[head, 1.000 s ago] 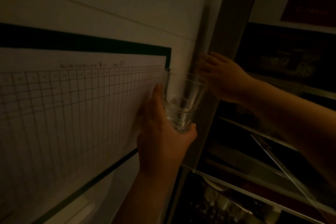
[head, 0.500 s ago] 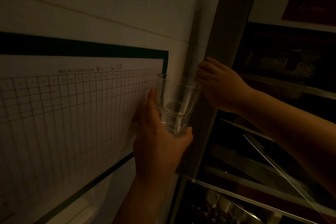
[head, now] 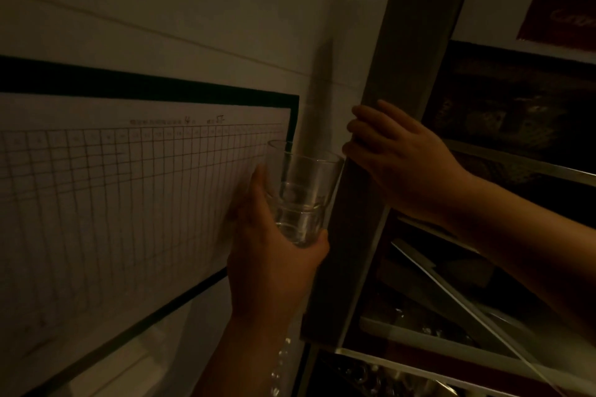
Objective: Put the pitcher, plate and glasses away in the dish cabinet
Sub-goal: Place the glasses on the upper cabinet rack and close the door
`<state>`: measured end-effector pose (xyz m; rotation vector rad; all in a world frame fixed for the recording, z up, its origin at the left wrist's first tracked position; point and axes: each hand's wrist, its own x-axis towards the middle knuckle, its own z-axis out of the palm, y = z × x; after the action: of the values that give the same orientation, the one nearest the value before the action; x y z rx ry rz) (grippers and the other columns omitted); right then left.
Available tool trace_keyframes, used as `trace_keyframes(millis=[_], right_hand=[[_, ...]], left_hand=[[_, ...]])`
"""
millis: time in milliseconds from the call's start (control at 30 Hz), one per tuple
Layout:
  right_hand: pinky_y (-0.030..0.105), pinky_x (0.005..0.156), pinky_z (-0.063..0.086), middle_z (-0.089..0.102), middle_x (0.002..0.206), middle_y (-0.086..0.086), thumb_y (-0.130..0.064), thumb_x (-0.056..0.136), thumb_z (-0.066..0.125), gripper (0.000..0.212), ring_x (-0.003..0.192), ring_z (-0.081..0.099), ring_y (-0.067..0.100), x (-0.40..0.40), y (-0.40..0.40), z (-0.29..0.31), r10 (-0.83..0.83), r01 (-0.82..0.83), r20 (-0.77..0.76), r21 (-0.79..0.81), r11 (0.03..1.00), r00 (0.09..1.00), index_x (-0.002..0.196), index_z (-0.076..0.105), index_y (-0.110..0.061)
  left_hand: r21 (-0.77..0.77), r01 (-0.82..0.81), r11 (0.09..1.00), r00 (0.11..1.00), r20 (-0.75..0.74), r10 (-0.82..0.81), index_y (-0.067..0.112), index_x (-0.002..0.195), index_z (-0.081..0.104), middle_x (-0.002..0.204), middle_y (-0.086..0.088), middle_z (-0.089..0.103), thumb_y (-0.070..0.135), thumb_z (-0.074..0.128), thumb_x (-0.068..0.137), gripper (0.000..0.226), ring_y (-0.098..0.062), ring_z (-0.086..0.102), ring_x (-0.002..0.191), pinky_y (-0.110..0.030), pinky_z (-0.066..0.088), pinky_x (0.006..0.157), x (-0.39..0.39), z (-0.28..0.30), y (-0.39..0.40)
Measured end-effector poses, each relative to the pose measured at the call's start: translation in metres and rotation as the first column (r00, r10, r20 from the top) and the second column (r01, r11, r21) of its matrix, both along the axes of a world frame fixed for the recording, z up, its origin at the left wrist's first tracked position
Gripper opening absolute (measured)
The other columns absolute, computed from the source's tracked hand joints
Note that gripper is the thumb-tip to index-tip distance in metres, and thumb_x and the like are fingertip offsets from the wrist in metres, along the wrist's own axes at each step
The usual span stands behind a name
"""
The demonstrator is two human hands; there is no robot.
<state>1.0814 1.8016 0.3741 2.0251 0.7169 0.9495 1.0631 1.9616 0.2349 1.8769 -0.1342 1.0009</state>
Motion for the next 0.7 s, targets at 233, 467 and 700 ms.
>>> trace_keyframes(millis=[233,467,700], right_hand=[[0.049,0.108,0.025,0.064,0.11,0.017,-0.02,0.083,0.041,0.036,0.116,0.053,0.038,-0.036,0.018,-0.005,0.07,-0.079,0.077,0.128,0.989,0.995,0.103,0.067,-0.005],[0.045,0.105,0.032,0.062,0.113,0.014,-0.02,0.081,0.045,0.037,0.116,0.05,0.036,-0.051,0.059,0.001,0.002,-0.023,0.074,0.294,0.956,0.997,0.112,0.061,-0.006],[0.034,0.081,0.036,0.053,0.121,0.009,-0.02,0.073,0.028,0.054,0.108,0.049,0.028,-0.056,0.095,0.011,-0.181,0.194,-0.069,0.332,0.923,0.981,0.124,0.046,-0.011]], left_hand=[[0.022,-0.004,1.0,1.0,-0.005,0.004,0.047,0.142,0.001,0.148,-0.003,0.026,0.048,0.076,0.055,0.115,-0.027,0.036,0.132,-0.046,0.048,0.089,-0.004,-0.004,0.006],[-0.017,0.045,0.999,0.997,0.07,-0.043,0.029,0.148,0.008,0.149,-0.006,0.028,0.047,0.078,0.06,0.114,-0.018,0.03,0.133,-0.033,0.034,0.097,-0.006,-0.009,0.005],[-0.064,0.208,0.976,0.978,0.044,-0.205,0.036,0.144,0.016,0.146,0.01,0.033,0.041,0.079,0.064,0.102,0.002,0.033,0.129,-0.016,0.034,0.101,0.003,0.003,0.009]])
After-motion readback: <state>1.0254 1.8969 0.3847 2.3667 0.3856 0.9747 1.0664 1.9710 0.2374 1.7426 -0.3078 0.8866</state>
